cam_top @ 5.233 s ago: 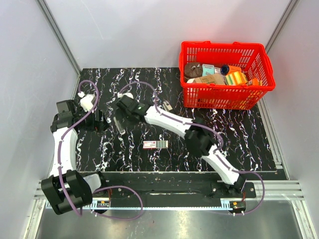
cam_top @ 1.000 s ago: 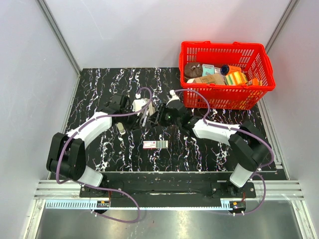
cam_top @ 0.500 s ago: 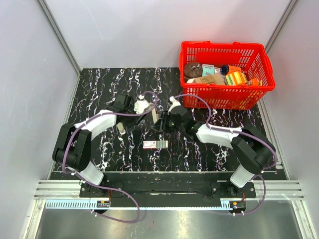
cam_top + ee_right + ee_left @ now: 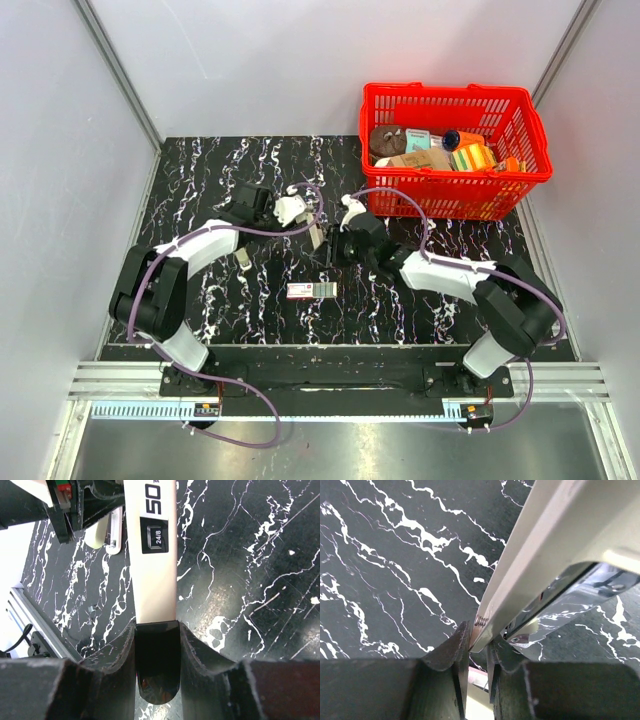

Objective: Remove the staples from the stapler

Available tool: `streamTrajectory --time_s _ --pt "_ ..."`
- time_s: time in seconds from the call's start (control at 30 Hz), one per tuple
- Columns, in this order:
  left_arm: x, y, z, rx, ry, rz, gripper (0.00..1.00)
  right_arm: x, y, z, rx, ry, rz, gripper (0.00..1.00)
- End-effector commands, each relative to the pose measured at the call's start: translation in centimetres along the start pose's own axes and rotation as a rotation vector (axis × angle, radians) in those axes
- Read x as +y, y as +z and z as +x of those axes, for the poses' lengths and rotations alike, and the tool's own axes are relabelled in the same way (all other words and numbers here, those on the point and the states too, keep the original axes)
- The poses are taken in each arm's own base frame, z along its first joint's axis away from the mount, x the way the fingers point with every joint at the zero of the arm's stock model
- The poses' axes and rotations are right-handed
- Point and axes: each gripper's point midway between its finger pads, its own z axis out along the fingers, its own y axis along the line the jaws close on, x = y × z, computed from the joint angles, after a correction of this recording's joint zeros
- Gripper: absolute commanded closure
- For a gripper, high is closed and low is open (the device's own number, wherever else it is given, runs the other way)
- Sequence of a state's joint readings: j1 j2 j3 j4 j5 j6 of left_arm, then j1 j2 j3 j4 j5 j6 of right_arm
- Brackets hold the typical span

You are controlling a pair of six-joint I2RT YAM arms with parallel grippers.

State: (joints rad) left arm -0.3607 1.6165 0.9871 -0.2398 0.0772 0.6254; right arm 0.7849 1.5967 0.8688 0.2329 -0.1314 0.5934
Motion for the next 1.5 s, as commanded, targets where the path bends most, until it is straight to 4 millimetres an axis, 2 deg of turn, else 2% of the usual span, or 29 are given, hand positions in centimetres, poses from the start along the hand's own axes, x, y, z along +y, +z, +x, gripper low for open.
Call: streamTrajectory --time_s 0.0,0.23,0.43,0.57,0.7,0.8,0.87,0.9,0.97,1.03,1.1,1.3,1.47 --pt "6.4 -1.0 -4.8 -0.131 0.055 -0.275 1.00 -0.9 -1.9 3.1 0.106 -0.028 0.011 1.00" --pt "5.1 -0.4 -4.9 -0.127 0.211 -0.334 1.00 -1.7 -2.5 4.3 0.130 -0.034 0.024 1.00" --pt "5.4 -0.9 -5.5 -0.139 0.333 -0.472 1.00 -1.7 -2.6 4.2 0.137 -0.050 0.029 1.00" --pt "5.6 -1.0 -5.7 -0.143 0.325 -0.482 1.00 -1.9 -2.8 4.2 0.137 -0.060 0.038 1.00" --pt "4.7 -1.2 -6.4 -0.151 0.264 -0.414 1.00 -1.6 -2.5 3.8 0.122 -0.050 0.029 1.00" --pt "2.5 -1.4 -7.7 -0.169 0.155 -0.252 1.00 -1.2 -2.0 2.0 0.069 -0.037 0.046 1.00" --pt "-0.1 -1.7 -7.7 -0.152 0.072 -0.091 1.00 -0.7 -1.8 0.0 0.011 -0.034 0.064 1.00" --pt "-1.3 -2.0 -8.5 -0.172 0.036 -0.016 0.99 -0.4 -1.7 -1.2 -0.023 -0.035 0.074 1.00" --pt "-4.0 -2.5 -8.7 -0.181 -0.027 0.129 0.98 0.2 -1.5 -3.4 -0.082 -0.034 0.091 1.00" --pt "-5.9 -2.8 -8.5 -0.177 -0.080 0.229 0.96 0.4 -1.2 -5.6 -0.141 -0.029 0.129 1.00" --pt "-7.4 -3.0 -8.5 -0.171 -0.113 0.302 0.94 0.3 -0.8 -6.9 -0.168 -0.032 0.157 1.00" --pt "-9.9 -3.3 -8.1 -0.145 -0.152 0.441 0.78 -1.0 0.9 -8.8 -0.176 -0.032 0.211 1.00" --pt "-9.8 -3.7 -8.3 -0.137 -0.166 0.472 0.72 -2.5 1.6 -9.7 -0.182 -0.069 0.253 1.00"
